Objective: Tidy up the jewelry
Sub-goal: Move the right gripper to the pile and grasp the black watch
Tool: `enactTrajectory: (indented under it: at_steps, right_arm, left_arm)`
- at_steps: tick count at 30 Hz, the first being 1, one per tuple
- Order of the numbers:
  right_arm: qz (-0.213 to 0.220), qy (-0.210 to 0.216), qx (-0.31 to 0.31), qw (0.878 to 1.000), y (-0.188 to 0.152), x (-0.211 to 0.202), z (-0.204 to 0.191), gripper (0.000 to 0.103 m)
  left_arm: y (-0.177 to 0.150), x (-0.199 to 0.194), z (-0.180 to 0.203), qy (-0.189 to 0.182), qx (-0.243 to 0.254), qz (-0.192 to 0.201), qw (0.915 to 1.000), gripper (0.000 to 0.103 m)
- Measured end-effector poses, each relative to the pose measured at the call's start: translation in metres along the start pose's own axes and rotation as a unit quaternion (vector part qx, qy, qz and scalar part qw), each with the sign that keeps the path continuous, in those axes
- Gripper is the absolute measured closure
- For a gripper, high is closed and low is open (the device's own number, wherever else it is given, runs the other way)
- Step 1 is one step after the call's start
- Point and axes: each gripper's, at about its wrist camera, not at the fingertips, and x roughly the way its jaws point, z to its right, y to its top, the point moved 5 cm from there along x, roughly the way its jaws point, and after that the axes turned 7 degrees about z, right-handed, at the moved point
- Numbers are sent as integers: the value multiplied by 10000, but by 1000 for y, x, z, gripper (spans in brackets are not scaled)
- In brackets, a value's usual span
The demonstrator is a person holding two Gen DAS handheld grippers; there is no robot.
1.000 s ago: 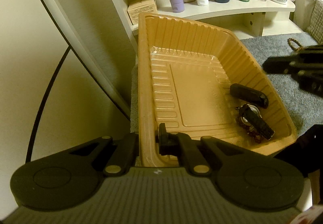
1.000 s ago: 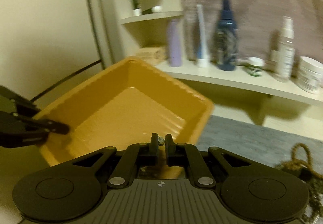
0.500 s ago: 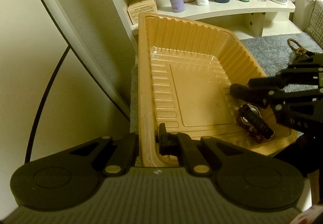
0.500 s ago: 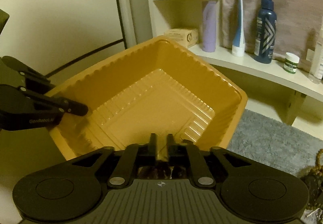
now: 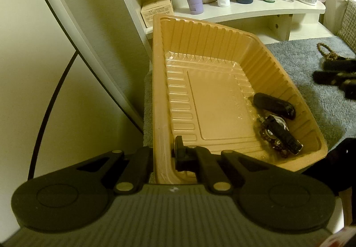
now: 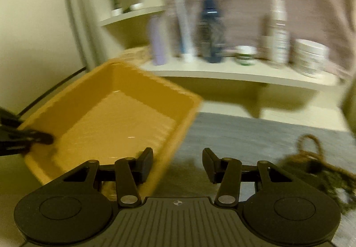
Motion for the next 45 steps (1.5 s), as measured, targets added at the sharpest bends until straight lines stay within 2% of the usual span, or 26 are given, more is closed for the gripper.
enactTrajectory:
  at_steps: [4,8,11,14,16,18,30,32,33,34,36,38,42,45]
  right_arm:
    - [77,-542,263,9982,-5,-17,34,54]
    - [66,-1169,192,9929,-12,-26,65,54]
    - [29,-1473,248,9888,-16,-28,84,54]
    - [1,-1591,260,9869,-18,-27,95,50]
    - [-34,-1622,204,9865,-19,-23,99,34]
    - [-65,-1587,130,9872,-20,-19,102,27]
    - [-279,-1426,-359,9887,-22,18,111,27]
    - [-294,-1384,-374,9892,-22,19,111,27]
    - [-277,-1377,-389,9893,-22,19,111,30]
    - [-282,-1375,-410,9893,-23,18,110,38]
    - [-300,-1460,-465,9877,-23,18,110,45]
    - [-290,-1449,-461,9880,-23,16,110,48]
    - [-267,-1435,-536,9878,-23,13,105,60]
    - [-261,-1454,-522,9876,-24,10,102,63]
  left_arm:
    - [0,0,-1,-1,-7,2,10000,100]
    - [1,-1,0,3,7,13,10000,100]
    - [1,-1,0,6,8,12,10000,100]
    - [1,-1,0,11,6,12,10000,100]
    - [0,-1,0,14,-1,12,10000,100]
    - [0,-2,-1,14,1,10,10000,100]
    - [0,-1,-1,32,-14,-8,10000,100]
    - [0,-1,-1,33,-16,-9,10000,100]
    - [0,-1,-1,34,-12,-9,10000,100]
    - [0,-1,-1,34,-15,-11,10000,100]
    - [0,-1,-1,34,-13,-12,10000,100]
    - [0,-1,-1,35,-12,-13,10000,100]
    - [0,-2,-1,34,-16,-11,10000,100]
    - [0,-2,-1,35,-16,-11,10000,100]
